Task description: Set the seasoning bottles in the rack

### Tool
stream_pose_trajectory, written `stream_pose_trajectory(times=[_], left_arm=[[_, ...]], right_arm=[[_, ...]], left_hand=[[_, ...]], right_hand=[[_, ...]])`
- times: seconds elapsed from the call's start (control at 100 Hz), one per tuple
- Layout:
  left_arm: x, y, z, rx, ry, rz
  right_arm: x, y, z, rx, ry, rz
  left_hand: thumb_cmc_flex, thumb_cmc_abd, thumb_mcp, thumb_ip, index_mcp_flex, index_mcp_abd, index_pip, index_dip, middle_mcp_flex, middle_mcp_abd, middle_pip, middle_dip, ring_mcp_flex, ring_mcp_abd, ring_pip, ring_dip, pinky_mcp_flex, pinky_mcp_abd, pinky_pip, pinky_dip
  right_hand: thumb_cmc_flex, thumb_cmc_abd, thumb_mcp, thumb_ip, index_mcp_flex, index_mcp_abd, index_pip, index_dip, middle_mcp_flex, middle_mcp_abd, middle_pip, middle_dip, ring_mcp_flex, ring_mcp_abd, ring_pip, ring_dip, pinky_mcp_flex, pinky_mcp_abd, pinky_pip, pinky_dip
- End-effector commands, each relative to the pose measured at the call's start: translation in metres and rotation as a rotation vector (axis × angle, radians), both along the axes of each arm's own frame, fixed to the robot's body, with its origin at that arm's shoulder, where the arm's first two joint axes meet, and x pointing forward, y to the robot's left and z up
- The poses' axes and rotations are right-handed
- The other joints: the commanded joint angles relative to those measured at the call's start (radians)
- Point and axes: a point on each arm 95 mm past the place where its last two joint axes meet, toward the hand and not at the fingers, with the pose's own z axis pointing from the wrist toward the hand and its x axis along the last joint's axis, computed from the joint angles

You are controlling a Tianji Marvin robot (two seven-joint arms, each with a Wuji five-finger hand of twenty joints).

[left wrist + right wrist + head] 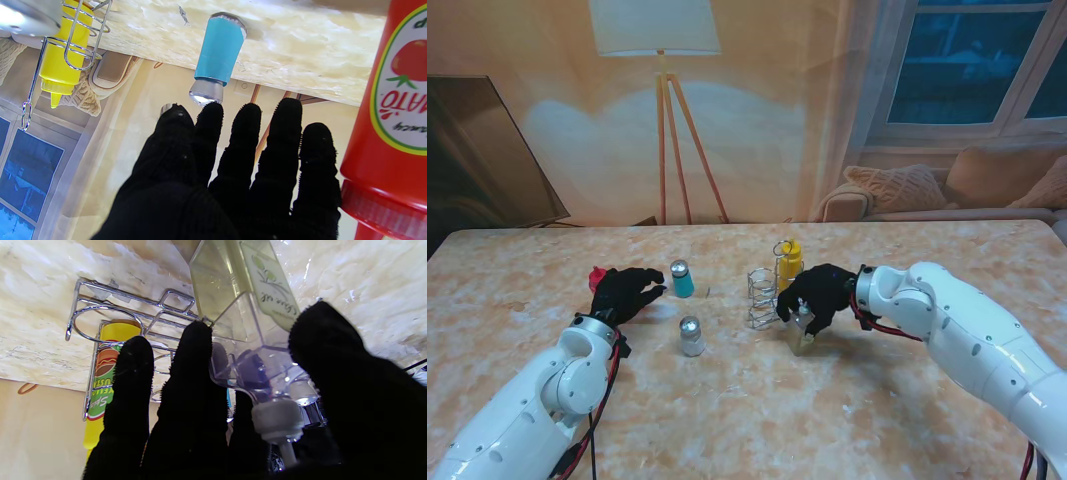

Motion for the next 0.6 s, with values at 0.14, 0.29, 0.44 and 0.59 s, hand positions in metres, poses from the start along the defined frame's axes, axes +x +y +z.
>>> stream_pose_trajectory(times=[0.14,0.29,0.44,0.59], left_arm=[[-0.0013,-0.0020,-0.0011,0.001,0.012,-0.006],[-0.0015,-0.0020,-0.0010,0.001,0.012,-0.006],[-0.0016,-0.0021,-0.0010,0.001,0.011,-0.006],[-0.0016,-0.0019,-0.0011,0.001,0.011,-0.006]], right_arm=[[-0.0032,0.0042,-0.0017,0.009,0.009,-0.002],[-0.0034,0.0044,0.0004,0.023,0.010,-0.009],[-0.0040,0.0042,0.0036,0.035,0.012,-0.018],[-0.0032,0.0048,0.0015,0.037,0.029,-0.024]], left_hand=[[0.034,0.028,-0.001,0.026,-0.020,-0.005,0.012,0.011,-0.024,-0.003,0.010,0.010,-0.010,0.008,0.016,0.024,-0.013,0.018,0.009,0.019],[0.033,0.028,-0.001,0.026,-0.021,-0.005,0.011,0.011,-0.025,-0.003,0.009,0.009,-0.011,0.009,0.016,0.023,-0.014,0.018,0.009,0.019],[0.034,0.026,0.000,0.026,-0.020,-0.005,0.012,0.011,-0.026,-0.002,0.009,0.009,-0.011,0.010,0.016,0.023,-0.014,0.019,0.009,0.019],[0.034,0.026,0.000,0.026,-0.020,-0.005,0.012,0.011,-0.025,-0.002,0.010,0.009,-0.011,0.011,0.016,0.024,-0.014,0.019,0.009,0.018]], right_hand=[[0.115,-0.007,0.044,-0.045,0.091,-0.157,0.215,0.006,0.095,-0.057,0.017,0.077,0.069,-0.072,0.048,0.050,0.047,-0.035,0.046,0.039],[0.154,-0.007,0.023,-0.055,0.114,-0.211,0.272,-0.021,0.144,-0.074,0.007,0.100,0.093,-0.080,0.074,0.059,0.064,-0.040,0.060,0.055],[0.180,0.007,0.015,-0.050,0.140,-0.245,0.299,-0.029,0.176,-0.086,0.013,0.110,0.112,-0.090,0.096,0.068,0.078,-0.042,0.072,0.063],[0.192,0.008,0.011,-0.045,0.152,-0.255,0.311,-0.037,0.190,-0.092,0.017,0.116,0.121,-0.095,0.110,0.074,0.085,-0.041,0.077,0.067]])
